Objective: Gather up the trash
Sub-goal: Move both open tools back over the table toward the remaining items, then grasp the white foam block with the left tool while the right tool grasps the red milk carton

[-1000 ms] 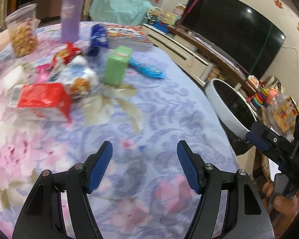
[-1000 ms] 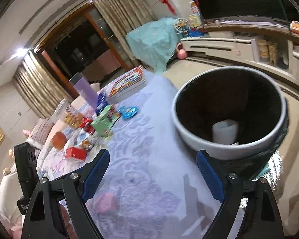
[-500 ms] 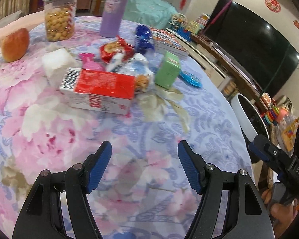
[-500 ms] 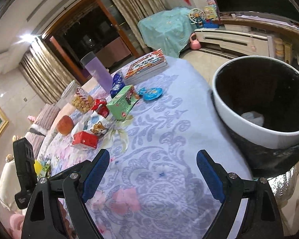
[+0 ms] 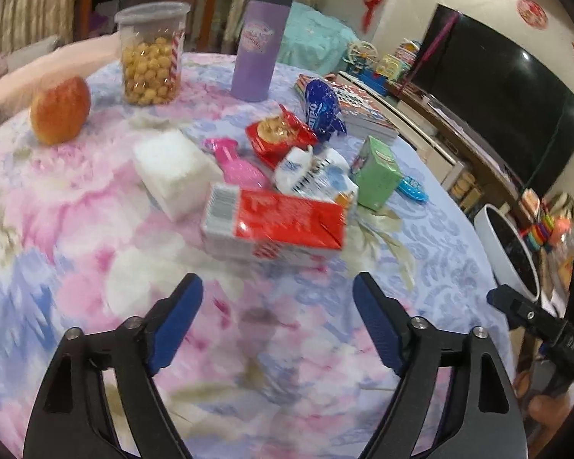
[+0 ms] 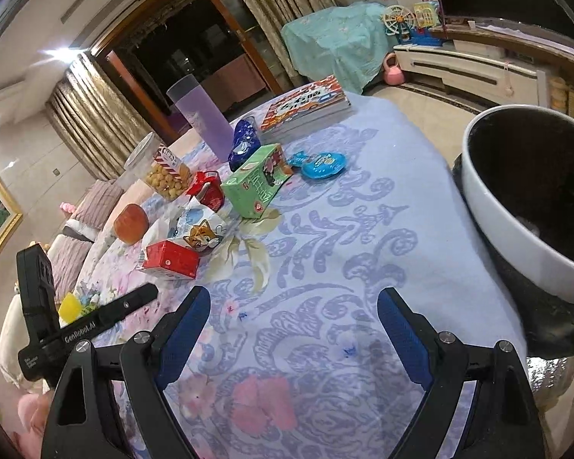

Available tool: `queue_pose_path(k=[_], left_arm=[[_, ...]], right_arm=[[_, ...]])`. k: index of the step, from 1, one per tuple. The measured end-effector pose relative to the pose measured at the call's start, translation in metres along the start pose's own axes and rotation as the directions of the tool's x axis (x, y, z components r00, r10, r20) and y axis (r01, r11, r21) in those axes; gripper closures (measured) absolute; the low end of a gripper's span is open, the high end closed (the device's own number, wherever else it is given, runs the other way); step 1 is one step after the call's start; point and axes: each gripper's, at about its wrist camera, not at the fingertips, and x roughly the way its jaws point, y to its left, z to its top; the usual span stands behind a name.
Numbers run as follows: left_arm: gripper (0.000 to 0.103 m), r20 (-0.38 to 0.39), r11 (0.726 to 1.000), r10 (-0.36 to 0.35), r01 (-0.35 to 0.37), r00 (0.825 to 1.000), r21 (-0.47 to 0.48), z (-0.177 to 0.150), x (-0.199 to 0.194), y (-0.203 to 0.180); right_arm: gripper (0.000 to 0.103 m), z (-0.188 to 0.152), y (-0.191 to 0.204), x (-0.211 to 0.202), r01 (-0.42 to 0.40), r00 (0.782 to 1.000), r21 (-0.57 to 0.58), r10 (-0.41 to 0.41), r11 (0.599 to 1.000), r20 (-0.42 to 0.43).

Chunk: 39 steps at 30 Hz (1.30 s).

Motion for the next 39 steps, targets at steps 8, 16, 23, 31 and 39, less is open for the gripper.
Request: queue_pose_path(k=[8, 16, 23, 31, 39], left_arm=[[0.017, -0.009, 0.992, -0.109, 0.109, 0.994, 0.059, 0.02, 0.018, 0.023], [0.017, -0.047, 0.95, -0.262, 0.266, 0.964, 0.166, 0.008, 0.018, -0.024], [0.017, -0.024, 0.98, -0.183, 0.184, 0.983, 0.073, 0.004, 0.004, 0.005], [0.017, -0.023, 0.984, -0.016, 0.012, 1.0, -0.179, 0.034, 0.018, 0.077], [0.014, -0.068, 0.986, 0.063, -0.072, 0.996, -0.147, 0.061, 0.057, 0.074]], right_arm=[[0.013, -0.001, 0.008, 0.007, -0.004, 1.0, 0.005, 0.004, 1.0, -0.004], [0.012, -0.003, 0.006, 0.005, 0.023, 1.0, 0.021, -0.024, 1.0, 0.01], [0.012, 0.001, 0.0, 0.001, 0.035, 0.999, 0.058, -0.036, 0.998, 0.022], [0.012, -0.006, 0.034, 0.022, -0.015, 1.0, -0.018, 0.015, 1.0, -0.014], [0.012, -0.011, 0.069, 0.048, -0.073, 0.996, -0.151, 0.064, 0.986, -0.064]])
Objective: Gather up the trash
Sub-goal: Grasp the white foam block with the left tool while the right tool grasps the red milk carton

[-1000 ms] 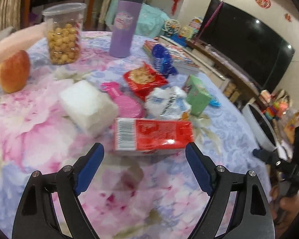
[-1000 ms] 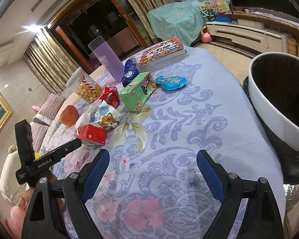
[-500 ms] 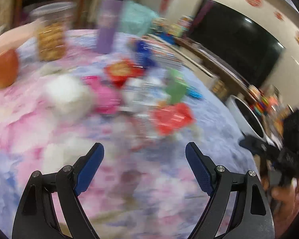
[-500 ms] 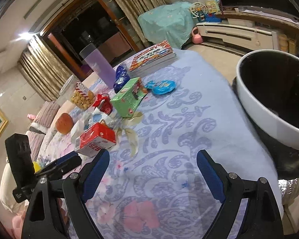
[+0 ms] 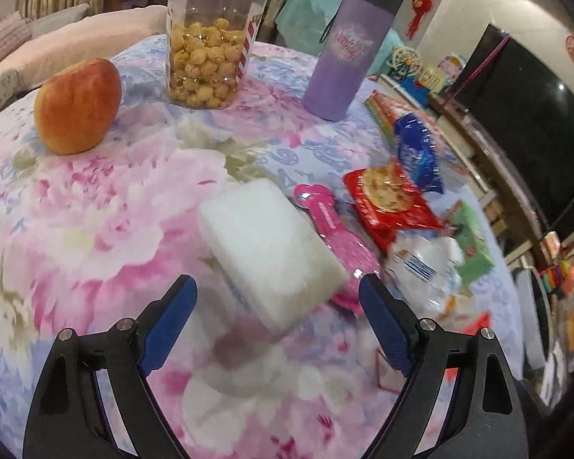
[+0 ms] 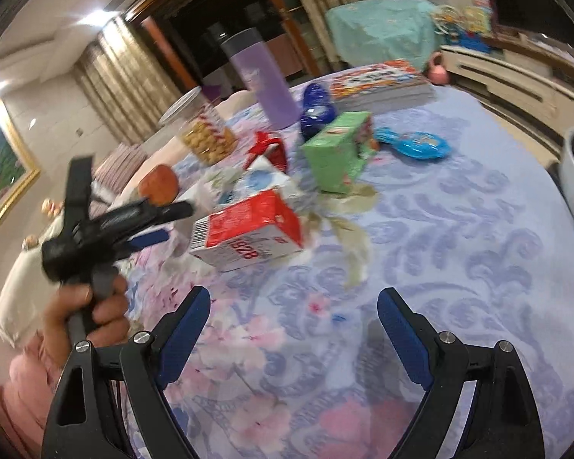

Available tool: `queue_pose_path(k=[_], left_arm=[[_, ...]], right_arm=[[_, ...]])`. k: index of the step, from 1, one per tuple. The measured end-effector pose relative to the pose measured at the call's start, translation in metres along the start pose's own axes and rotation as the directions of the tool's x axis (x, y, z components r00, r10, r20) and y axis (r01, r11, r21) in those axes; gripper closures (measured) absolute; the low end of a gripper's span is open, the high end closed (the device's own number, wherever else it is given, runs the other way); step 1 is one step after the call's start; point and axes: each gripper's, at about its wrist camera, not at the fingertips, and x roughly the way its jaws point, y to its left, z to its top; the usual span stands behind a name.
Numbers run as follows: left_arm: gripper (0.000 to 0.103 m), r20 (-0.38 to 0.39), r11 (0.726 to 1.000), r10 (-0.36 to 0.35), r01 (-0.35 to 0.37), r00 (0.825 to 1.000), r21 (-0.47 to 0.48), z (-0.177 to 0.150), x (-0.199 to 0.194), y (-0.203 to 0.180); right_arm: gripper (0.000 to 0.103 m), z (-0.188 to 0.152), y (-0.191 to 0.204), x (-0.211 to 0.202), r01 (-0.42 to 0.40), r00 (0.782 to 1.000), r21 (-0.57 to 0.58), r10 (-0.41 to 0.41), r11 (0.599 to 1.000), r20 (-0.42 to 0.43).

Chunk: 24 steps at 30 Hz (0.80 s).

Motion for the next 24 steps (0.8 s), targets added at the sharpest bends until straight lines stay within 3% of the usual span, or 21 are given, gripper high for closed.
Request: queue_pose_path(k=[2, 5, 9, 15, 24], left_arm=[[0.015, 0.001, 1.0, 0.005, -0.005, 1.0, 0.022, 0.002, 0.005, 0.0], [0.041, 0.007, 0.999, -0.023, 0.022, 1.0, 0.048, -0.002, 0.005, 0.005], [0.043, 0.025, 0.996, -0.053, 0.051, 0.998, 0.077, -0.013, -0.014, 0.015], [0.043, 0.017, 0.995, -0.094, 0.093, 0.995, 0.046, -0.038, -0.044, 0.039], [0.043, -0.019, 0.99, -0.127, 0.128, 0.992, 0.053, -0.07, -0.064, 0.041]], right_arm=[[0.007, 0.004, 0.008, 0.005, -0.006, 1.0, -0.036, 0.006, 0.999, 0.0], [0.005, 0.009, 0.023, 0.014, 0.016, 1.0, -0.104, -0.015, 0.995, 0.006], [0.005, 0.013, 0.039, 0.028, 0.025, 1.0, -0.159, -0.026, 0.987, -0.005], [0.001, 0.016, 0.056, 0.047, 0.056, 0.998, -0.225, -0.058, 0.973, -0.001], [0.003, 0.026, 0.053, 0.07, 0.098, 0.994, -0.212, -0.105, 0.972, -0.021]])
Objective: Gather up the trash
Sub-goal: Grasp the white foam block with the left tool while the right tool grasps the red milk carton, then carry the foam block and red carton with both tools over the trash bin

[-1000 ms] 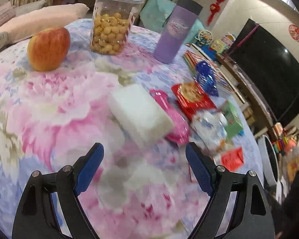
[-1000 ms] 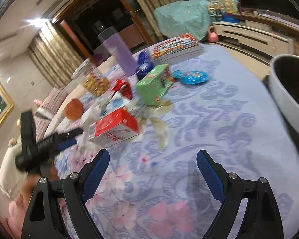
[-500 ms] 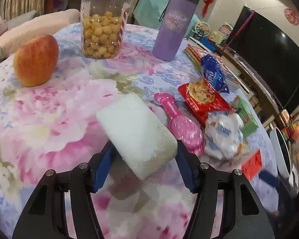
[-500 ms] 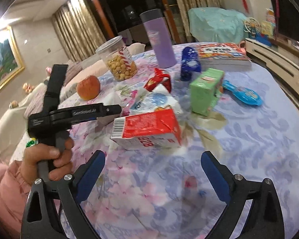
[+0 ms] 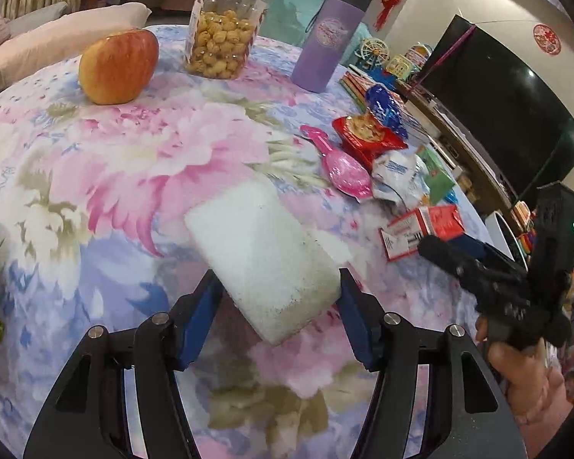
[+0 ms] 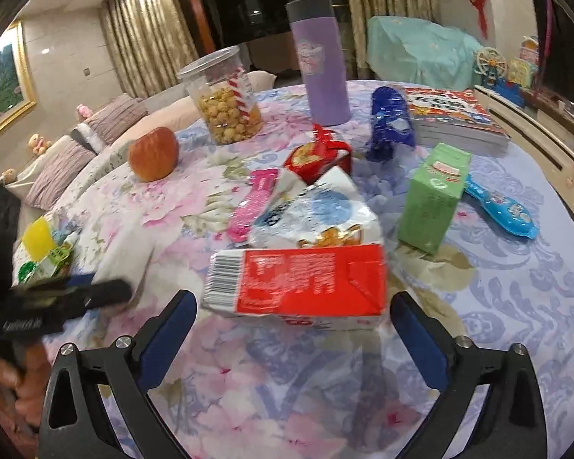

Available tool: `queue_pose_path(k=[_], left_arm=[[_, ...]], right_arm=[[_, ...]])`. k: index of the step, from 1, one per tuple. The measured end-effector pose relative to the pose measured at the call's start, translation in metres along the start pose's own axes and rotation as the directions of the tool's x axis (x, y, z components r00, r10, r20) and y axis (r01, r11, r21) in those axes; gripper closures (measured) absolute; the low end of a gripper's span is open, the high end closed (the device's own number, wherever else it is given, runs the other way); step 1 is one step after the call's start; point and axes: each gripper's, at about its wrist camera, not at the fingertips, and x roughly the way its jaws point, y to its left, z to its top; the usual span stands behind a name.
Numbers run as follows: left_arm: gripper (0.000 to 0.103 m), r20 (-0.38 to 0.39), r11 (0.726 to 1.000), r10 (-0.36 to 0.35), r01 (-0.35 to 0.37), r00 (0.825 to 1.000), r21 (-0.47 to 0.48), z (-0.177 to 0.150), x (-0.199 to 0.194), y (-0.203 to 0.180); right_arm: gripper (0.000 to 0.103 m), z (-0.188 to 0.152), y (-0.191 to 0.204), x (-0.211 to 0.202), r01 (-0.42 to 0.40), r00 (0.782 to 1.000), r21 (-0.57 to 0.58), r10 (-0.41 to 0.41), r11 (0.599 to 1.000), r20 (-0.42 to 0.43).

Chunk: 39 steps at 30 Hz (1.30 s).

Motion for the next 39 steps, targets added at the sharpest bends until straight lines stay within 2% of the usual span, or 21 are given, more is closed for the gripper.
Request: queue_pose_path(k=[2, 8, 13, 24, 39], left_arm=[[0.043, 0.002, 1.0, -0.004, 0.004, 1.0, 0.021, -0.003, -0.001, -0.009], [0.043, 0.01, 0.994, -0.028, 0.026, 1.0, 0.103, -0.007, -0.002, -0.045], [0.043, -0.002, 0.985, -0.043, 0.043, 0.999, 0.165, -0.013, 0.005, -0.076], [0.043, -0.038, 0.944, -0.102, 0.109, 0.994, 0.31, -0.027, 0.019, -0.151], [0.043, -0.081, 0.891, -0.175, 0.193, 0.981, 0.412, -0.033, 0.032, -0.234]], right_arm=[[0.011, 0.0, -0.005, -0.003, -0.024, 1.0, 0.019, 0.023, 1.0, 0.009], [0.011, -0.008, -0.019, -0.028, -0.031, 0.998, 0.052, 0.028, 0.998, 0.057], [0.011, -0.02, -0.043, -0.056, -0.038, 0.996, 0.13, 0.027, 0.991, 0.087], [0.011, -0.048, -0.096, -0.111, 0.005, 0.991, 0.263, -0.04, 0.965, 0.128], [0.011, -0.072, -0.15, -0.166, 0.062, 0.977, 0.366, -0.132, 0.929, 0.17]])
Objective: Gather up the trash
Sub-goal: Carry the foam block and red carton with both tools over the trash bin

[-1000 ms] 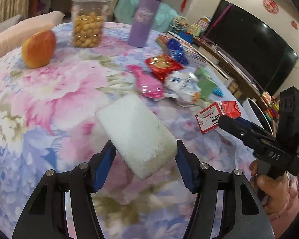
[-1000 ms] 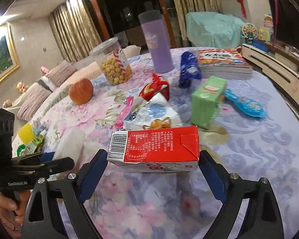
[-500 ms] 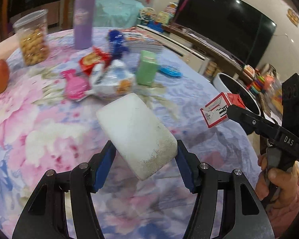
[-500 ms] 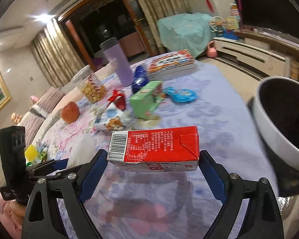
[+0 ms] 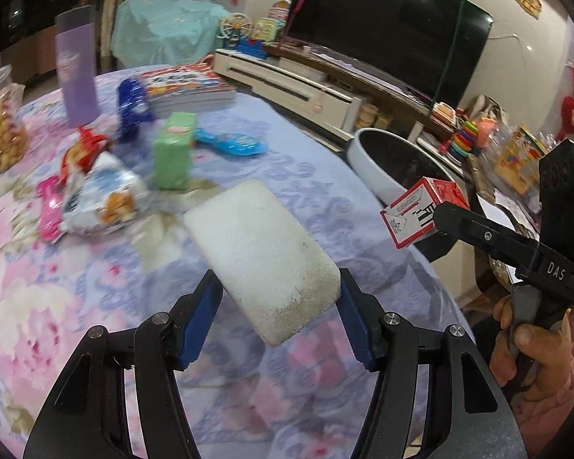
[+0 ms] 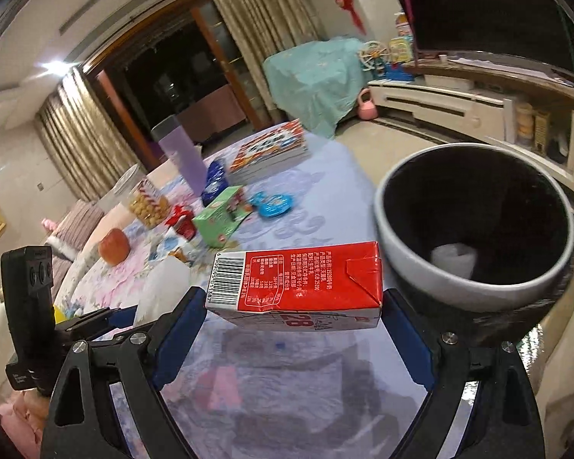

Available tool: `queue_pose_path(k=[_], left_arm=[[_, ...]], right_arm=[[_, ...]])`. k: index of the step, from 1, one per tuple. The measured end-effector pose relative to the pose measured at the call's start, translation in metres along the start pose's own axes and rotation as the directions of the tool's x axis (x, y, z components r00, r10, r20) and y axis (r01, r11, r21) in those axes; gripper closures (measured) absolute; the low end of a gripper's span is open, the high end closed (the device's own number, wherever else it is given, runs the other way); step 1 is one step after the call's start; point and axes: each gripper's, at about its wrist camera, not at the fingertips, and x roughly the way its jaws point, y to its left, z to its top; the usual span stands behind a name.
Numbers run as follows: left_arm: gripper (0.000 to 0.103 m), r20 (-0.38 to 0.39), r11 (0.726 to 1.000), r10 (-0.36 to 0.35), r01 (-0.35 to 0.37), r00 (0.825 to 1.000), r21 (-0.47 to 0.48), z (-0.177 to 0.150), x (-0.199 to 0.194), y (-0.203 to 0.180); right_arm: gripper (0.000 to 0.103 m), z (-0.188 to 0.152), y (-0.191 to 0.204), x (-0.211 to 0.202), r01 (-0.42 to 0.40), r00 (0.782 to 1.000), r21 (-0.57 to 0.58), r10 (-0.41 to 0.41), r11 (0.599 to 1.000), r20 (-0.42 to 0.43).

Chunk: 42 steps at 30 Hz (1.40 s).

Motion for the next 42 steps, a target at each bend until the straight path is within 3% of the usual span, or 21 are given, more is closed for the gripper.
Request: queue_pose_path(k=[21, 42], left_arm=[[0.043, -0.015, 0.985, -0.076, 0.077, 0.997, 0.157, 0.041, 0.038, -0.085], [0.042, -0.054, 0.958, -0.085, 0.097, 0.995, 0.269, 0.077, 0.08, -0.136]], right_arm=[[0.011, 0.015, -0.079, -0.048, 0.092, 0.993, 0.106, -0.099, 0.99, 0.062], [0.011, 0.039, -0.136, -0.044, 0.113, 0.993, 0.162, -0.118, 0.98, 0.021]])
